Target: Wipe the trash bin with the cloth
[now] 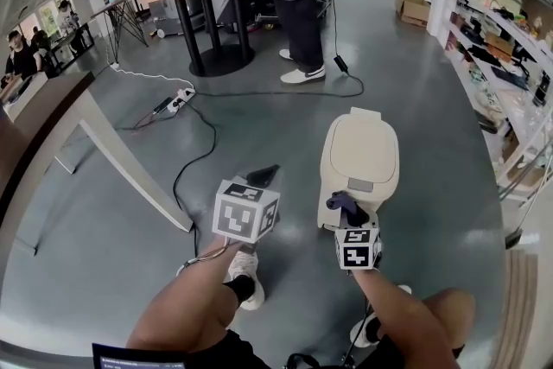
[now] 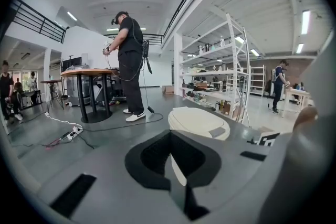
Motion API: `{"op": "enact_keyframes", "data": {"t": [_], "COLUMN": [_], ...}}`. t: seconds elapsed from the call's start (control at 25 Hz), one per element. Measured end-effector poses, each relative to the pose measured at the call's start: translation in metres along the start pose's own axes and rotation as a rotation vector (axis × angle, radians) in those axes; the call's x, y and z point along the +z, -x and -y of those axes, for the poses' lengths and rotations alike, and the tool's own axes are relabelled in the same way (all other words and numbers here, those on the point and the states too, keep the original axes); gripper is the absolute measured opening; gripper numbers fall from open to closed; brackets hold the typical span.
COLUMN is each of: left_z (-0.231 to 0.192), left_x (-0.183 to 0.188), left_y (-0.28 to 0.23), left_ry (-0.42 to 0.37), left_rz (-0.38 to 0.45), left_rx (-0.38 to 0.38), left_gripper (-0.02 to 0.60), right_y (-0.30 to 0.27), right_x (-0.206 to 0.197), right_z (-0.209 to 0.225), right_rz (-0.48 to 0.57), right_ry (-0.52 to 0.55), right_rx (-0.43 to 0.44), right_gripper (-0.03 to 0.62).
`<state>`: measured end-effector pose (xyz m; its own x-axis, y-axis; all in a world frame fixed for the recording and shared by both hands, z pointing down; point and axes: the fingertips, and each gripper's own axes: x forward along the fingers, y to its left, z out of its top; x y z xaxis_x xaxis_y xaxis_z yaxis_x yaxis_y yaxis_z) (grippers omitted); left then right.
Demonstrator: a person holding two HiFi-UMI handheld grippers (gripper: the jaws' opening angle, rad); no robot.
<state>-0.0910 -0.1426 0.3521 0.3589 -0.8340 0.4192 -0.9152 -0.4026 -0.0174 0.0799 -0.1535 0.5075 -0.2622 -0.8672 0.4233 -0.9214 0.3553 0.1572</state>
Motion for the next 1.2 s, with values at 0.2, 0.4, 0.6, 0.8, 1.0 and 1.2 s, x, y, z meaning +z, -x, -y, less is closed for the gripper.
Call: {"op": "enact_keyframes", "data": {"t": [0.2, 0.4, 0.6, 0.8, 1.0, 1.2], "left_z": [0.013, 0.035, 0.051, 0.067, 0.078, 0.053], "left_x": [-0.001, -0.006, 0.0, -0.011, -0.032, -0.051], "left_y": [-0.009, -0.02, -0.023, -0.023, -0.024, -0.035], "left_ry": [-0.025, -0.022, -0.007, -0.069, -0.093, 0.004], "left_rz": [-0.016, -0.02, 0.047, 0.088, 0.091, 0.106], "left_rx": [-0.018, -0.056, -0.109, -0.166, -0.181, -0.108], "left_gripper": [-0.002, -0.002, -0.003, -0.002, -0.003, -0.003], "right_y": [0.009, 0.024, 0.036, 0.048, 0.056, 0.043], "right_x": [-0.016, -0.027, -0.044, -0.051, -0.035, -0.034], "right_z": [0.035, 0.062, 0.09, 0.098, 0.068, 0.047], "right_rz": [-0.019, -0.041, -0.057, -0.042, 0.036, 0.146], "right_ry": [-0.022, -0.042, -0.086, -0.125, -0.143, -0.379], "right_rx": [-0.052, -0.1, -0.142, -0.146, -0.048, -0.102], "right_gripper": [0.075, 0.075, 0.075, 0.075, 0.075, 0.075]}}
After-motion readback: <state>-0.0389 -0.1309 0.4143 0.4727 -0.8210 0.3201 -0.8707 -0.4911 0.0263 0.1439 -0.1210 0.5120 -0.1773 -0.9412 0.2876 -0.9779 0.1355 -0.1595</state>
